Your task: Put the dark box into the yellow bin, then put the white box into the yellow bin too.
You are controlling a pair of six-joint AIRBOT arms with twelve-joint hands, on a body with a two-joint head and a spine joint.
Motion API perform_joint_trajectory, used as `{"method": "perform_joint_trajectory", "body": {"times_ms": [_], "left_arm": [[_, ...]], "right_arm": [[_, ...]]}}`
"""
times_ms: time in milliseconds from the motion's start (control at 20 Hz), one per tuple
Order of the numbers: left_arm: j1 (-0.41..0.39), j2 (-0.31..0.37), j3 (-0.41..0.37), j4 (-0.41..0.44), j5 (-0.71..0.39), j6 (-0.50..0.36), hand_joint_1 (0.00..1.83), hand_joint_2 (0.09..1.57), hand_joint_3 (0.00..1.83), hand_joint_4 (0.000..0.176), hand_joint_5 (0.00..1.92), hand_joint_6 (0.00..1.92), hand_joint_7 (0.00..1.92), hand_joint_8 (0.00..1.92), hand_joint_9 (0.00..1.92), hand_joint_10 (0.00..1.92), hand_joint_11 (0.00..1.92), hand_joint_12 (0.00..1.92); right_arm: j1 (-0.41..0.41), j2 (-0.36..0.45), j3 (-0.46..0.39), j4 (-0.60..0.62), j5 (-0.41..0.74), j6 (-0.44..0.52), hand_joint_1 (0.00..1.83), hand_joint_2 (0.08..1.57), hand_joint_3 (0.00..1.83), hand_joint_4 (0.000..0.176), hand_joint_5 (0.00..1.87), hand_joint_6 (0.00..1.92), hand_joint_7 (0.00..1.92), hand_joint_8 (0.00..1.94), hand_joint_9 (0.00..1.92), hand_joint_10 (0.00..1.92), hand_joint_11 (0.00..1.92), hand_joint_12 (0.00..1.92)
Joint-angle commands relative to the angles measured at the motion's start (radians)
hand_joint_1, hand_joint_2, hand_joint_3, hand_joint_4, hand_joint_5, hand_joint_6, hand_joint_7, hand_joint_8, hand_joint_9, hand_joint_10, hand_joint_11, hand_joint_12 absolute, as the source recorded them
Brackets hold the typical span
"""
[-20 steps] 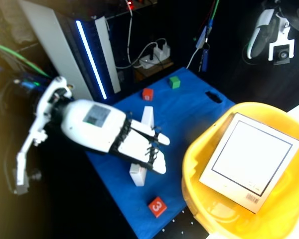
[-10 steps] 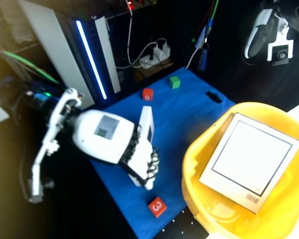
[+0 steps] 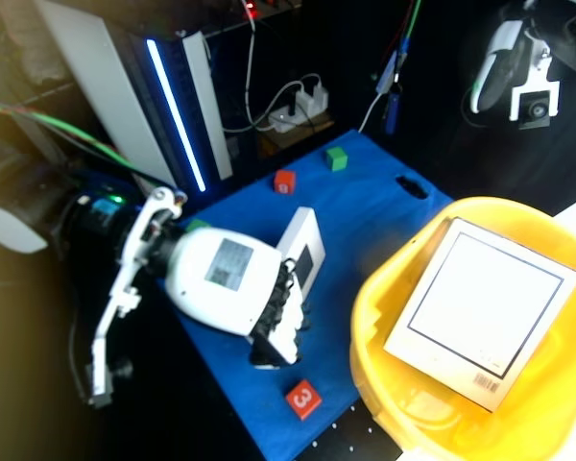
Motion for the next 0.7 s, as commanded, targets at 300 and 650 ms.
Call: {"method": "perform_joint_trajectory", "body": {"times_ms": [300,650], "left_arm": [[-0.002,0.005,0.0,-0.061,-0.079,-0.006,1.0,0.94,0.0,0.004,0.5,0.0,0.48,0.0,0.46,0.01,0.44,0.02],[0.009,0.005,0.002,-0.061,-0.061,-0.005,1.04,0.93,0.0,0.0,0.54,0.01,0.48,0.0,0.43,0.0,0.39,0.0]], "right_arm": [[0.016,0.02,-0.017,0.021,0.119,-0.004,1.27,1.09,0.0,0.0,0.98,0.81,1.11,0.97,1.05,0.97,0.87,1.37],[0.067,0.039,-0.041,0.004,0.118,-0.004,1.39,1.07,0.0,0.0,1.01,0.74,1.11,0.77,1.01,1.24,0.76,1.53]]}}
